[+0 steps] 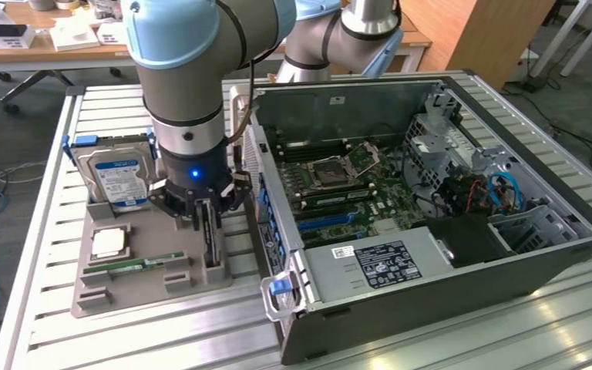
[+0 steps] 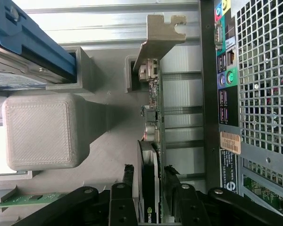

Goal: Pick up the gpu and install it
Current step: 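Pick up the gpu and move the gpu toward the slot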

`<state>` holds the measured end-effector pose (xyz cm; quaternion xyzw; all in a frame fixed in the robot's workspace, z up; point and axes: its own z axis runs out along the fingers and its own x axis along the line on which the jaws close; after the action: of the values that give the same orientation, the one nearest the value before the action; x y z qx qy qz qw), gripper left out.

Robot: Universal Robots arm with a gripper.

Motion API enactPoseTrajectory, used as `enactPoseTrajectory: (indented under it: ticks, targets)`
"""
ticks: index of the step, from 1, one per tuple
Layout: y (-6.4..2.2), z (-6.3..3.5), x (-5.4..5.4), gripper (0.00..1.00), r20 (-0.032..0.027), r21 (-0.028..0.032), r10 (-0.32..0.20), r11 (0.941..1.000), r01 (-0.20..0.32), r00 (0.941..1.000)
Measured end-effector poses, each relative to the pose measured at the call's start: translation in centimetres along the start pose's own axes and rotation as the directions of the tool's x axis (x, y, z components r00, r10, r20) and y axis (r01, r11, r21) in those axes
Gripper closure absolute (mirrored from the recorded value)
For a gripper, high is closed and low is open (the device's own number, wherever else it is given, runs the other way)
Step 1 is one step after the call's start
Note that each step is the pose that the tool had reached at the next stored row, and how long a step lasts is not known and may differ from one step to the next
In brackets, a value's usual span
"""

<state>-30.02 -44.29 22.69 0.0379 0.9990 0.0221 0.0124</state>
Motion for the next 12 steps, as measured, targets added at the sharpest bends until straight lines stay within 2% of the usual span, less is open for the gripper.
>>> enactPoseTrajectory:
  ticks: [1,7,12]
  targets:
    - [0.00,0.00,0.00,0.61,0.0000,0.0000,0.000,1.0000,0.000,1.0000]
    - [0.01,-0.05,-0.01,0.61,0.0001,-0.0001,0.000,1.0000,0.000,1.0000]
    - [0.02,-0.55,-0.01,0.61,0.0000,0.0001,0.000,1.0000,0.000,1.0000]
